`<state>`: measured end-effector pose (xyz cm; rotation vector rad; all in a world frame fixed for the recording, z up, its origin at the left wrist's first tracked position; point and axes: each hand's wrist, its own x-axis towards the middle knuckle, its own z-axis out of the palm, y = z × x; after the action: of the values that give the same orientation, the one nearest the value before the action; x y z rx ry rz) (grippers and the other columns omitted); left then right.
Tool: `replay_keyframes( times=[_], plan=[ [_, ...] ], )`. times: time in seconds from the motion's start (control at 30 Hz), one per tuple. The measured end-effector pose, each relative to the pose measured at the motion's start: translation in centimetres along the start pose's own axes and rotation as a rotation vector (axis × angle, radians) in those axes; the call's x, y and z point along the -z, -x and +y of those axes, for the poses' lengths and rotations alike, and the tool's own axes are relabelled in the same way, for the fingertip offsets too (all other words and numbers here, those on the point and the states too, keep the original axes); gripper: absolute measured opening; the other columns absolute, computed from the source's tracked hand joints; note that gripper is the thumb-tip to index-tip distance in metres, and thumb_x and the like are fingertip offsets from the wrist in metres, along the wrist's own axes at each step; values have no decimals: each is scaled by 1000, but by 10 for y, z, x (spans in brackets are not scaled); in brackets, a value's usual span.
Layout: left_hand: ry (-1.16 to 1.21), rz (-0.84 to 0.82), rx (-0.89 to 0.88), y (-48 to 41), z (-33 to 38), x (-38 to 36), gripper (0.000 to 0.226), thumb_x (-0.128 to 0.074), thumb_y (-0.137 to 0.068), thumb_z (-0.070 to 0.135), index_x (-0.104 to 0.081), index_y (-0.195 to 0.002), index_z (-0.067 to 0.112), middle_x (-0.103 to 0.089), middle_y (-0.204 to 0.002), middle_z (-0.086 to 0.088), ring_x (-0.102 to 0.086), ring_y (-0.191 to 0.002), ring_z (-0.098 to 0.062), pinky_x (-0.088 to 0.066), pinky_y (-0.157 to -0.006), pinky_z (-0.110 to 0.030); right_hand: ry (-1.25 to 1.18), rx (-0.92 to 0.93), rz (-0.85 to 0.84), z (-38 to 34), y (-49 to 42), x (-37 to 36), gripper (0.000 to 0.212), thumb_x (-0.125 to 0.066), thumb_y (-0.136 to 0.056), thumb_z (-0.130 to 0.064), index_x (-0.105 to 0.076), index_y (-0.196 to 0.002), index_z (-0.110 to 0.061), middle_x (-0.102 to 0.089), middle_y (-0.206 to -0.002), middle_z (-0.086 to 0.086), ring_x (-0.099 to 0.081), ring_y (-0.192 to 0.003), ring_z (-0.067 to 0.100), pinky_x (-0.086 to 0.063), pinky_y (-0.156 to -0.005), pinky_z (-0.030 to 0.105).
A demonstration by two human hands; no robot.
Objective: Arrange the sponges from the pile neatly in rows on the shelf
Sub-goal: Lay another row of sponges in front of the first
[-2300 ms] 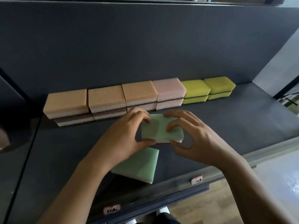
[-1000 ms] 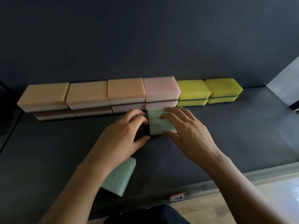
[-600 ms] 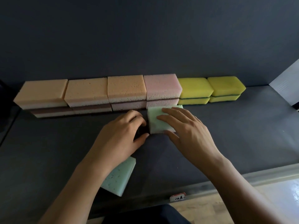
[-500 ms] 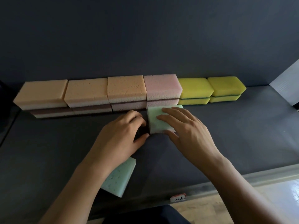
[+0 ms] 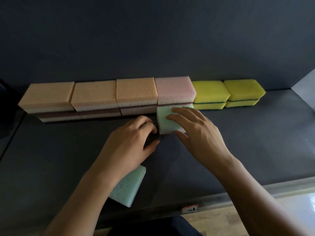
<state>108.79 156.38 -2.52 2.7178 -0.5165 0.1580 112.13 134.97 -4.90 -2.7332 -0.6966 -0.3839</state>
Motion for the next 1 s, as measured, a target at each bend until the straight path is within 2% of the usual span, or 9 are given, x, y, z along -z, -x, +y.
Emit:
replay_keyframes(
  times=[0.23,0.4,0.47,0.57,0.67,0.73,0.83,0.9,1.0],
  plan=[
    [7,23,-9,0,2,7,32,-53,-87,43,-63,-108,22,-54,-118,12,-60,-94,-10,-53,-70,-30,-16,-18,-11,-2,-3,1,49,-77,-82,-19,-61,-127,-26,-57,-137,-5,-51,-128,21,-48,-97,37],
    [27,35,-13,9,-2,21,31,-54,-87,45,-63,-108,24,-53,-121,16,-58,-99,-5,-48,-73,-24,-12,-13,-30,-11,-1,13,53,-78,-81,-23,-60,-130,-22,-54,-141,3,-48,-133,26,-42,-107,43],
    [57,35,-23,16,-8,27,32,-56,-88,47,-63,-110,25,-52,-121,18,-58,-102,-3,-51,-77,-27,-30,-1,-9,-22,1,20,51,-76,-83,-25,-59,-130,-21,-53,-142,4,-46,-134,26,-39,-107,42],
    [152,0,-13,35,-20,37,45,-50,-87,61,-61,-116,28,-51,-123,23,-55,-108,1,-53,-84,-32,-61,37,1,-41,3,27,47,-73,-85,-26,-59,-130,-21,-54,-141,3,-48,-132,24,-41,-105,39],
    [216,-97,9,58,-30,47,65,-47,-76,78,-53,-128,39,-42,-132,33,-45,-120,10,-45,-95,-22,-93,68,-6,-55,4,25,44,-71,-88,-28,-60,-130,-21,-56,-136,0,-52,-127,21,-45,-100,37],
    [249,-191,42,72,-37,52,82,-54,-66,85,-45,-136,43,-33,-139,39,-36,-127,13,-38,-101,-20,-115,84,-18,-62,5,23,43,-70,-88,-29,-60,-129,-22,-56,-137,-1,-52,-126,19,-45,-101,36],
    [239,-271,73,86,-42,55,98,-70,-56,79,-35,-142,48,-22,-143,43,-24,-133,15,-28,-107,-20,-132,105,-28,-73,7,19,41,-71,-88,-29,-62,-127,-21,-57,-136,-1,-54,-125,19,-45,-101,35],
    [182,-306,74,91,-42,54,96,-75,-60,69,-30,-142,50,-18,-141,46,-19,-131,18,-23,-109,-17,-148,121,-39,-78,7,18,39,-70,-89,-28,-63,-127,-21,-56,-137,-1,-53,-125,19,-45,-101,35],
    [150,-255,116,93,-42,54,87,-76,-65,61,-34,-140,47,-25,-132,44,-29,-121,15,-31,-100,-15,-185,155,-92,-84,8,20,37,-65,-92,-36,-62,-126,-21,-53,-140,-2,-49,-129,16,-43,-102,31]
  ],
)
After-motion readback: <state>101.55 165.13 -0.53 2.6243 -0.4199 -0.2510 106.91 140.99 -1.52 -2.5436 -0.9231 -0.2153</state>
